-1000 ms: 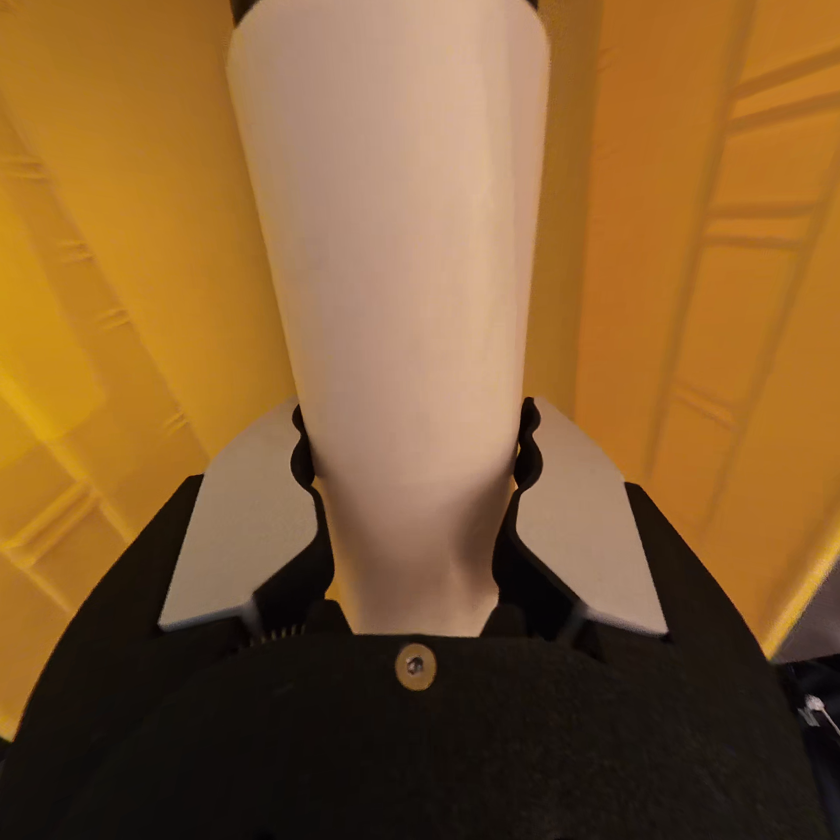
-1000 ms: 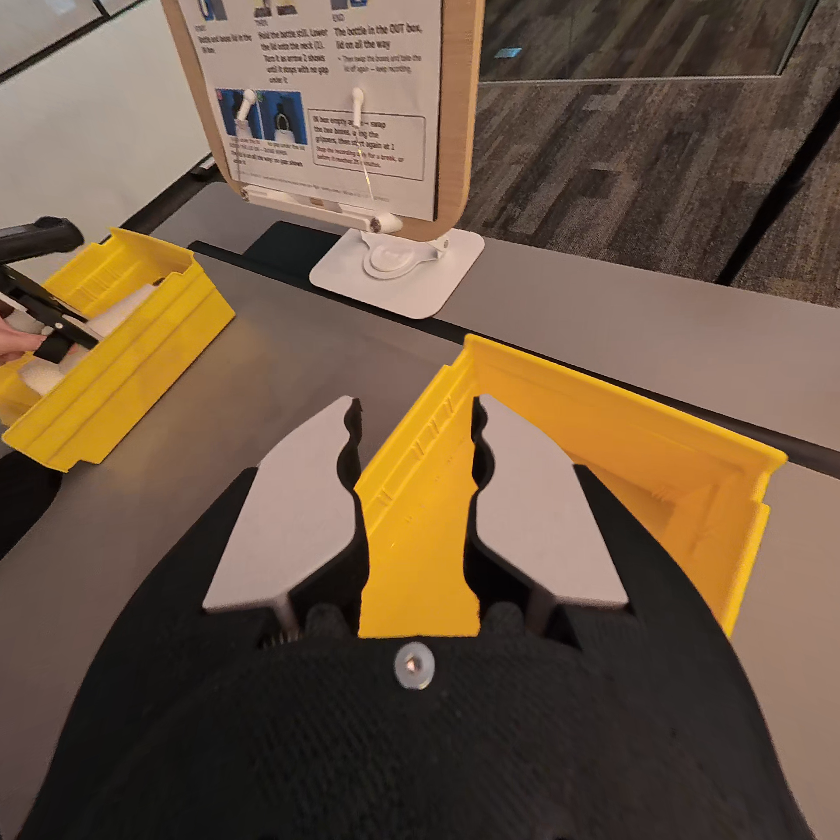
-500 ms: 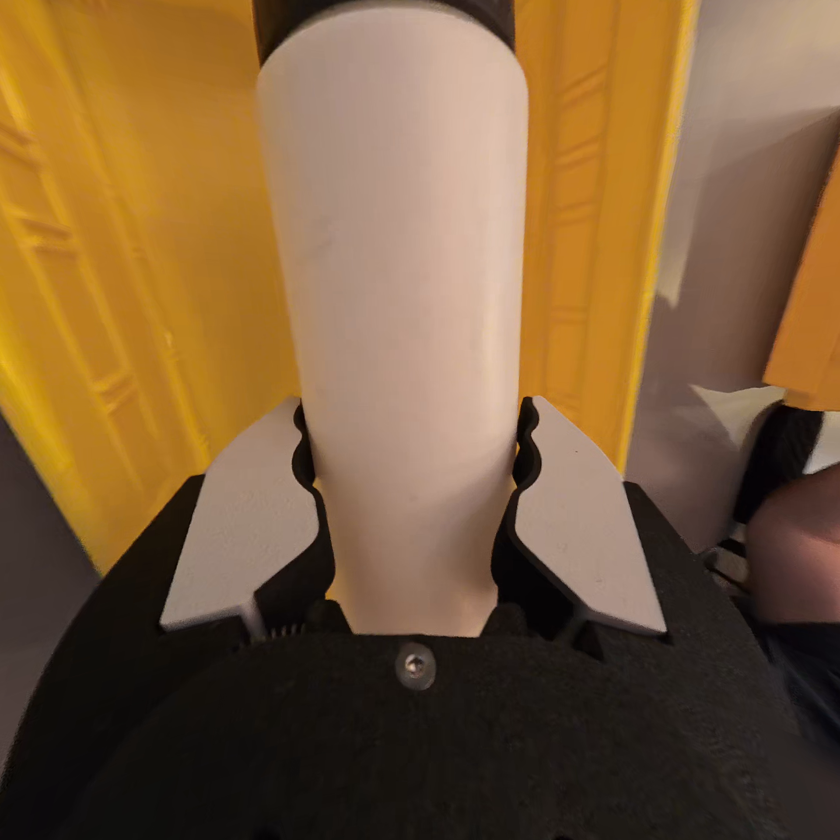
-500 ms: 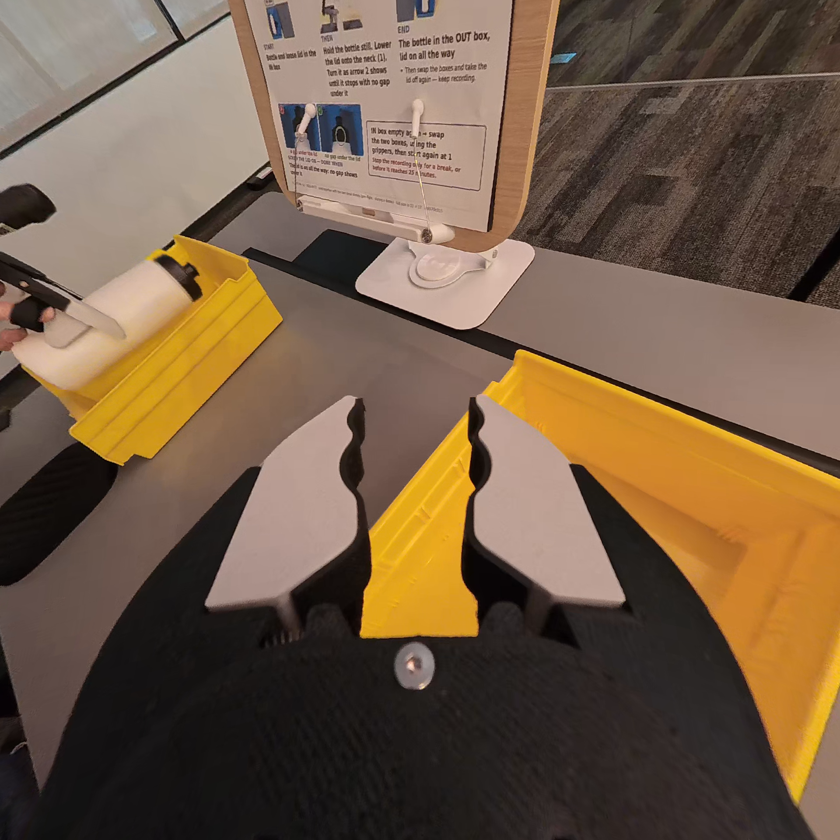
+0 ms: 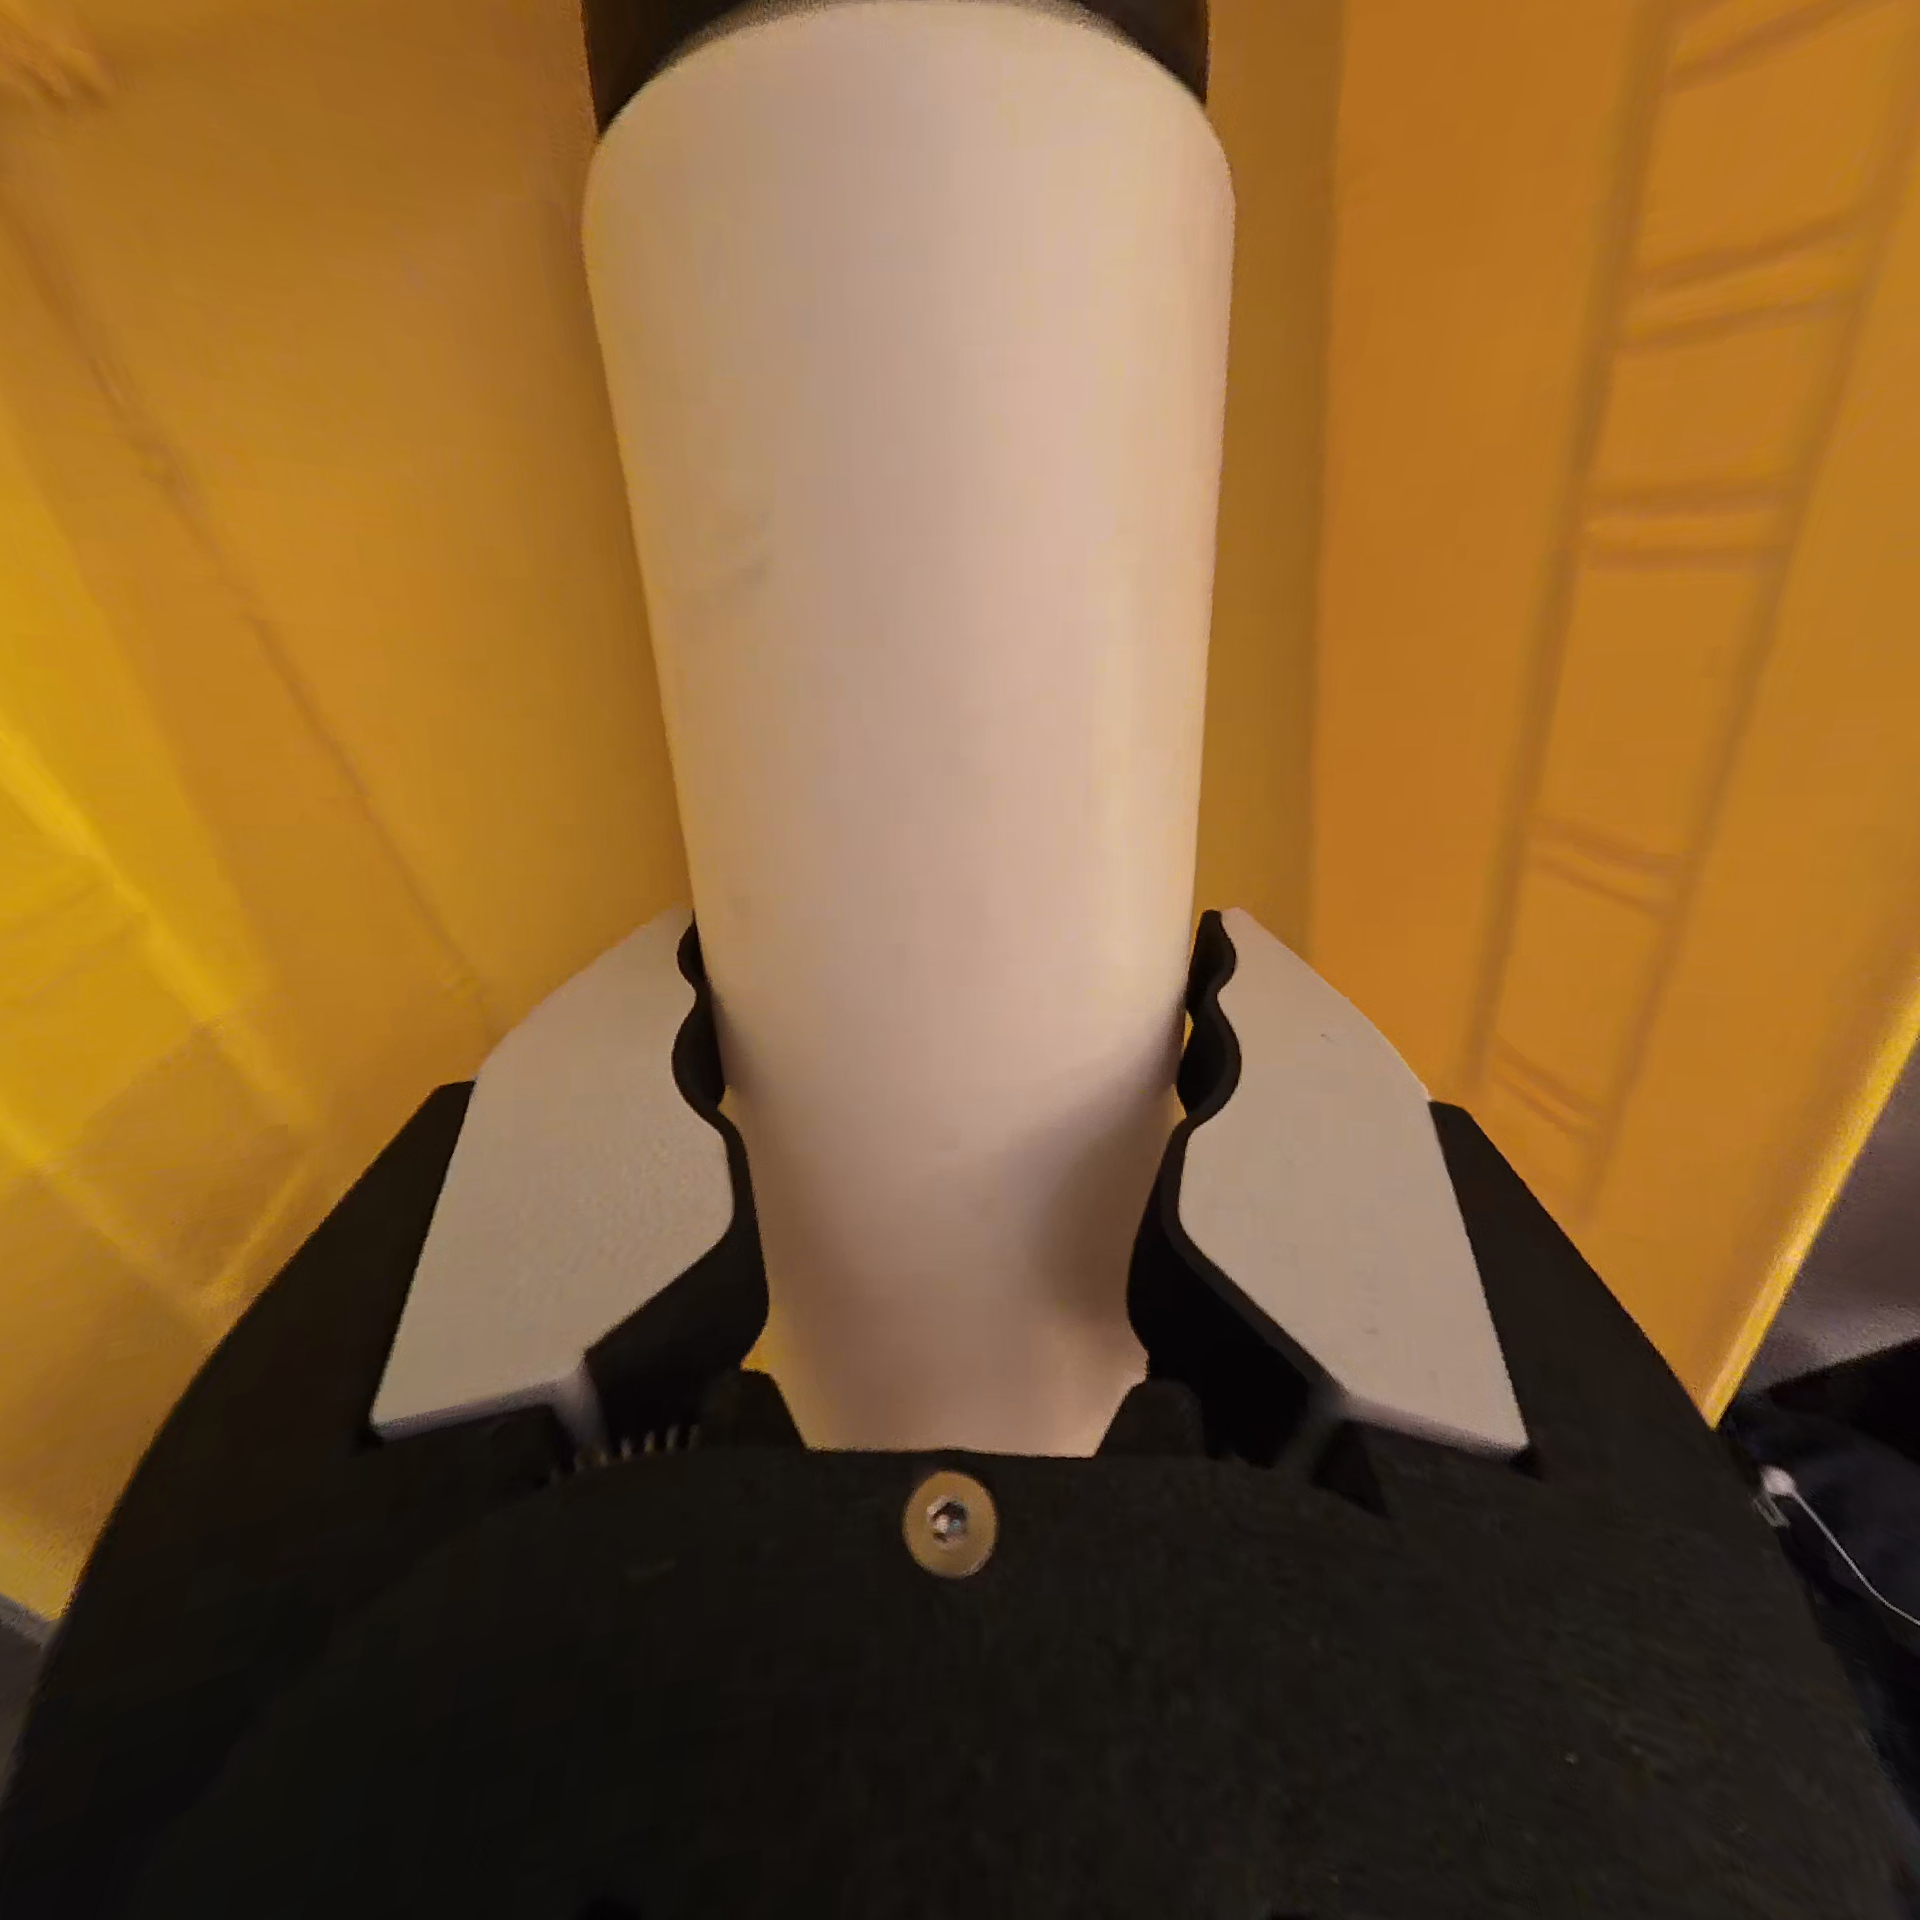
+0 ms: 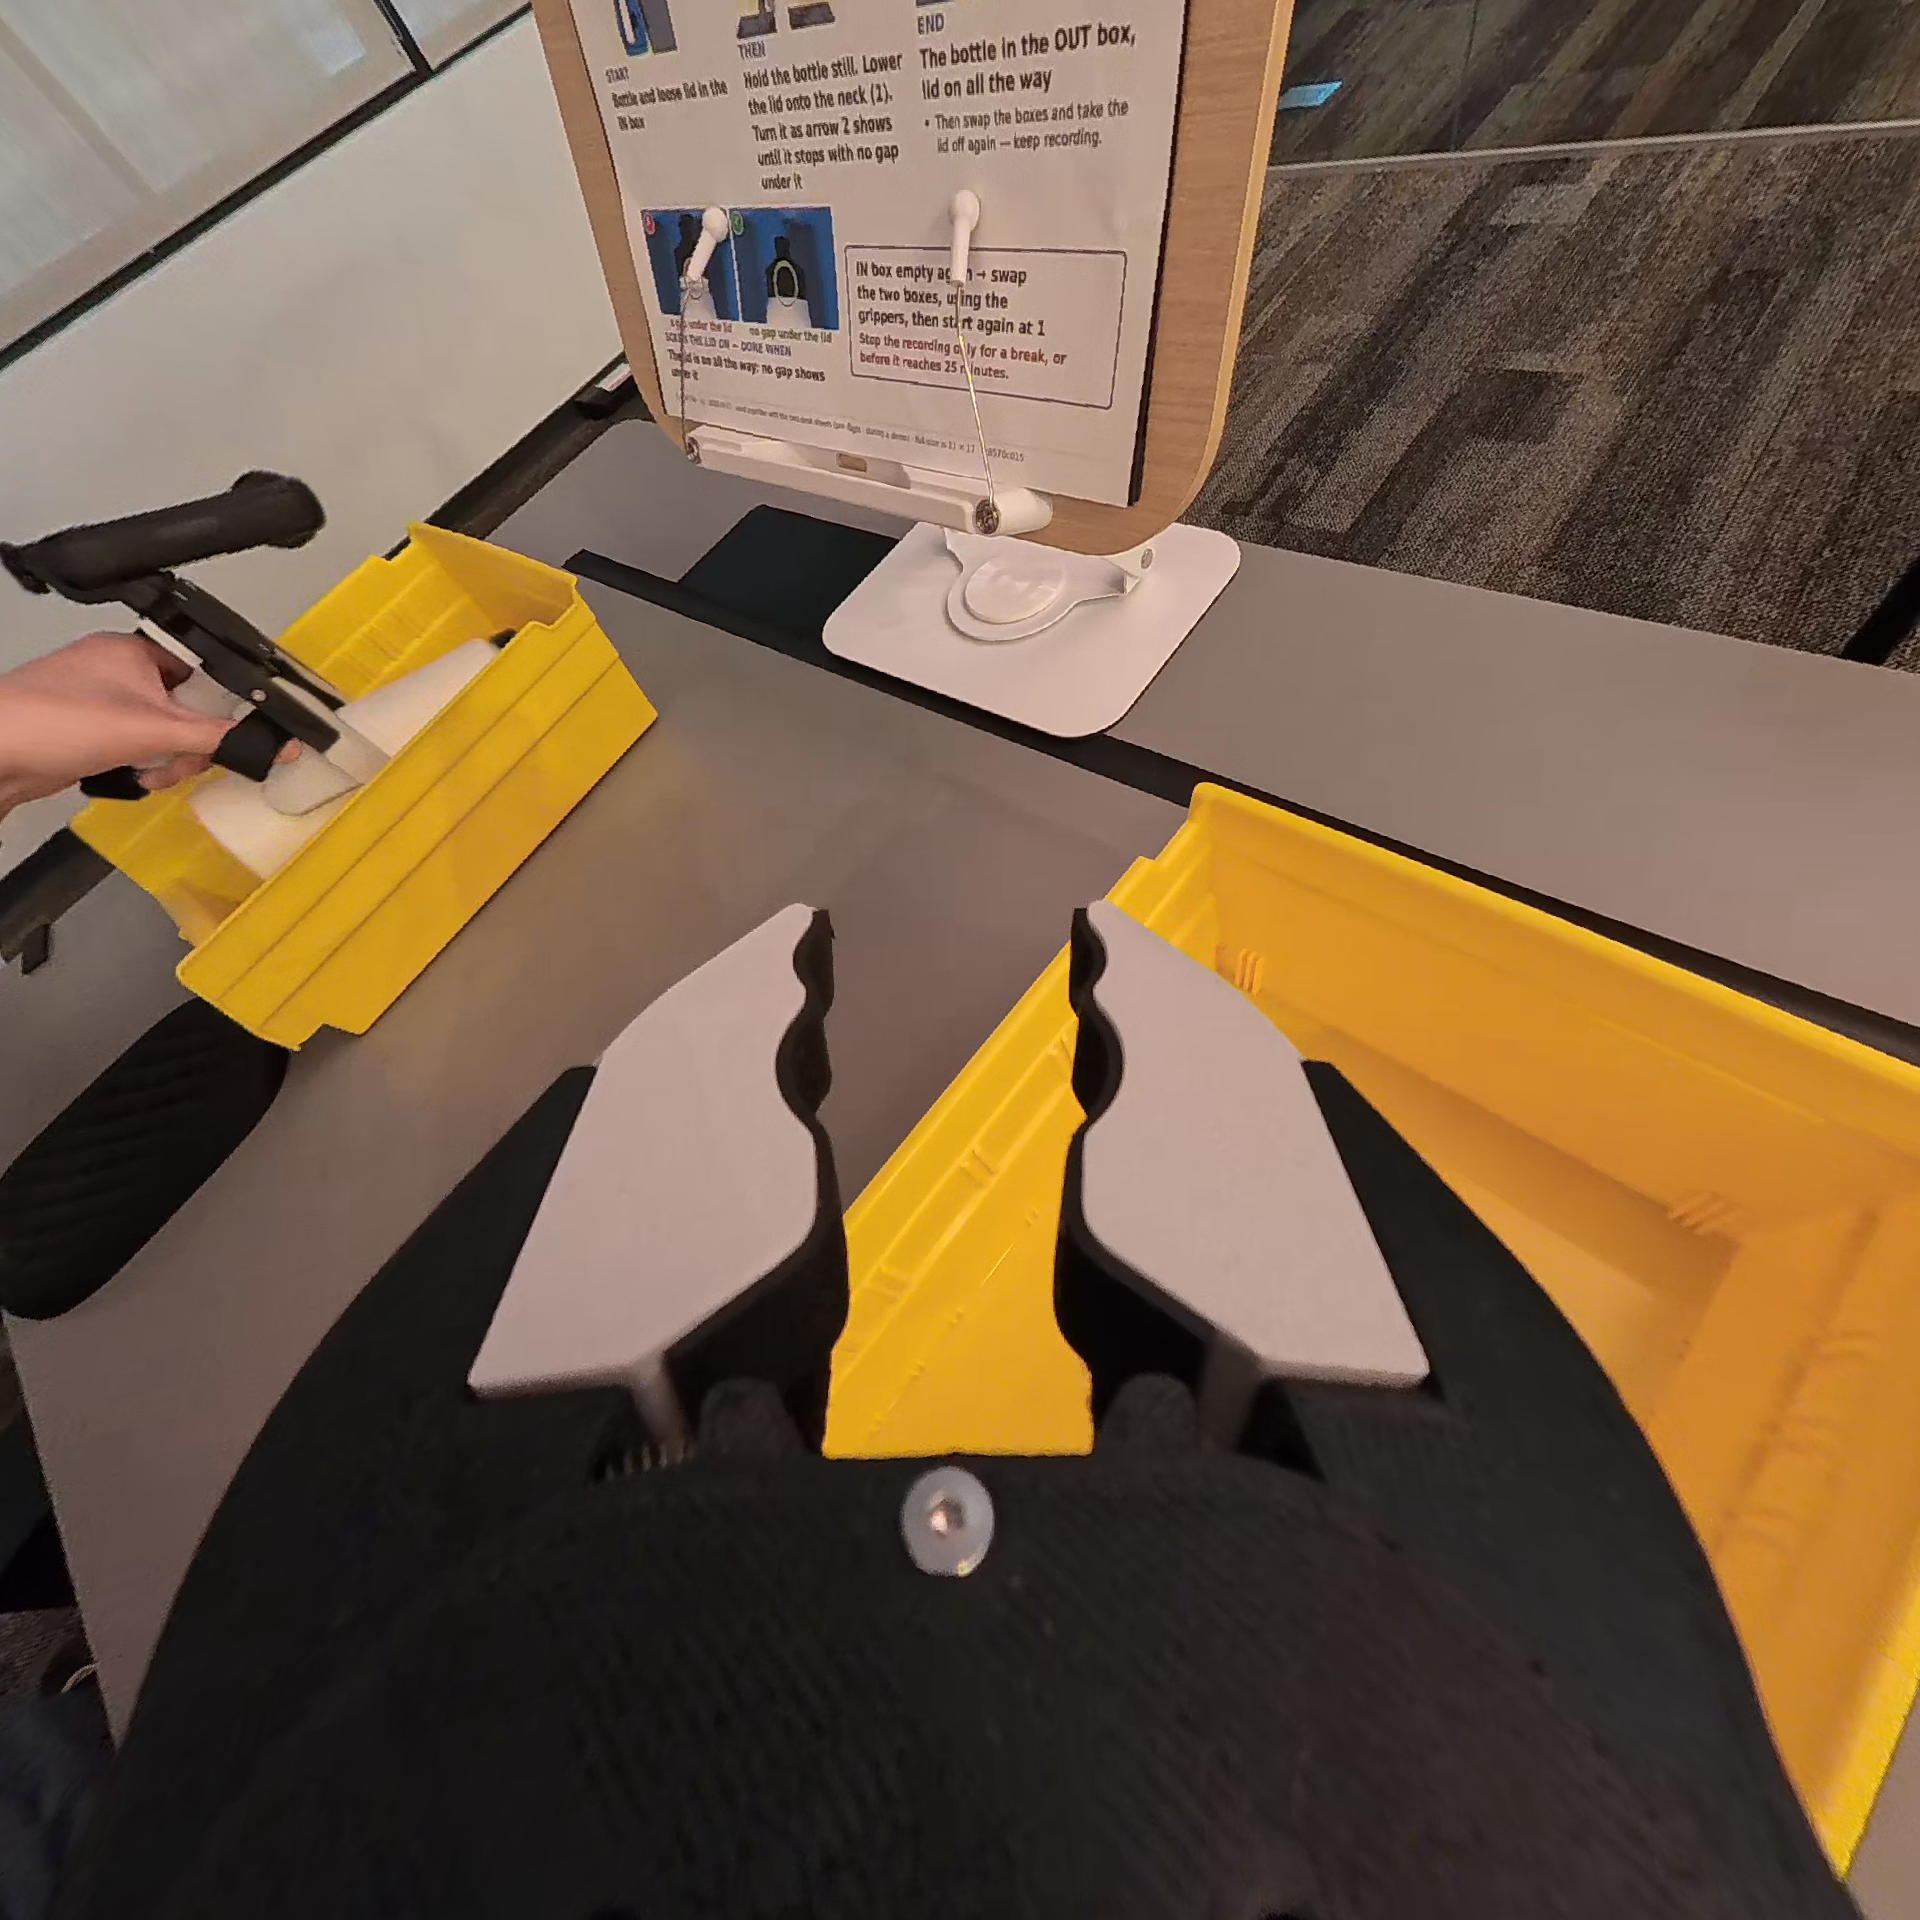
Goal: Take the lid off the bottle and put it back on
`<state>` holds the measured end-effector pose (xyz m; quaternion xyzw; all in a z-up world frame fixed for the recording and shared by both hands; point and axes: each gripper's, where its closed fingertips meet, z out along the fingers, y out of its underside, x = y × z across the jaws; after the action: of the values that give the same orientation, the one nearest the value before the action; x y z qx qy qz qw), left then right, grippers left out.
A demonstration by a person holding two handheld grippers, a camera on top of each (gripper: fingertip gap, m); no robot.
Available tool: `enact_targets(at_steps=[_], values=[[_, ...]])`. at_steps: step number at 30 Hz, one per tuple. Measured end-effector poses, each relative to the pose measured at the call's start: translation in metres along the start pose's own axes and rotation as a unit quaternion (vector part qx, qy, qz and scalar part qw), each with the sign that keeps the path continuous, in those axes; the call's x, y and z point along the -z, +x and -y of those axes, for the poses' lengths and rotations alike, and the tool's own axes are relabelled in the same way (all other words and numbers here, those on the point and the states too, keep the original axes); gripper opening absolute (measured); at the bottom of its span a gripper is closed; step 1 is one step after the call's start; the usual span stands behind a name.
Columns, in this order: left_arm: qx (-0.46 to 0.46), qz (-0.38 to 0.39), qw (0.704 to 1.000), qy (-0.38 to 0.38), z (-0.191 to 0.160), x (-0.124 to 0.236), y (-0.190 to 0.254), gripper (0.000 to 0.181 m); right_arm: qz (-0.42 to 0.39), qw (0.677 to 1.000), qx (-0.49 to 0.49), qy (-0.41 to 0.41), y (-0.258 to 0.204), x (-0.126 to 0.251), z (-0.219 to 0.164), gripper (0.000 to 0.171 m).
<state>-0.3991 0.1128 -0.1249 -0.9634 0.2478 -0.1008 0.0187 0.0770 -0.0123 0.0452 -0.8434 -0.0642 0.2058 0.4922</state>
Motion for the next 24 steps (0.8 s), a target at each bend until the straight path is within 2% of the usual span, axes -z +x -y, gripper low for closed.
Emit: enact_targets(at_steps=[4, 7, 14, 19, 24], values=[[-0.01, 0.024, 0.999, -0.044, 0.008, -0.004, -0.006, 0.083, -0.002, 1.0, -0.001, -0.01, 0.002, -0.003, -0.003, 0.045], [-0.013, 0.017, 0.999, -0.041, 0.02, -0.004, -0.004, 0.082, -0.003, 1.0, -0.004, -0.012, 0.004, -0.003, -0.004, 0.045], [-0.036, 0.006, 0.997, -0.068, 0.021, -0.008, -0.002, 0.083, -0.004, 1.0, -0.008, -0.017, 0.008, -0.005, -0.006, 0.045], [-0.048, 0.02, 0.998, -0.039, 0.02, 0.003, -0.009, 0.083, -0.002, 1.0, -0.009, -0.011, 0.009, -0.005, -0.004, 0.043], [-0.063, 0.001, 0.998, 0.014, 0.02, 0.039, -0.003, 0.083, 0.001, 1.0, -0.007, -0.009, 0.006, -0.007, -0.003, 0.043]])
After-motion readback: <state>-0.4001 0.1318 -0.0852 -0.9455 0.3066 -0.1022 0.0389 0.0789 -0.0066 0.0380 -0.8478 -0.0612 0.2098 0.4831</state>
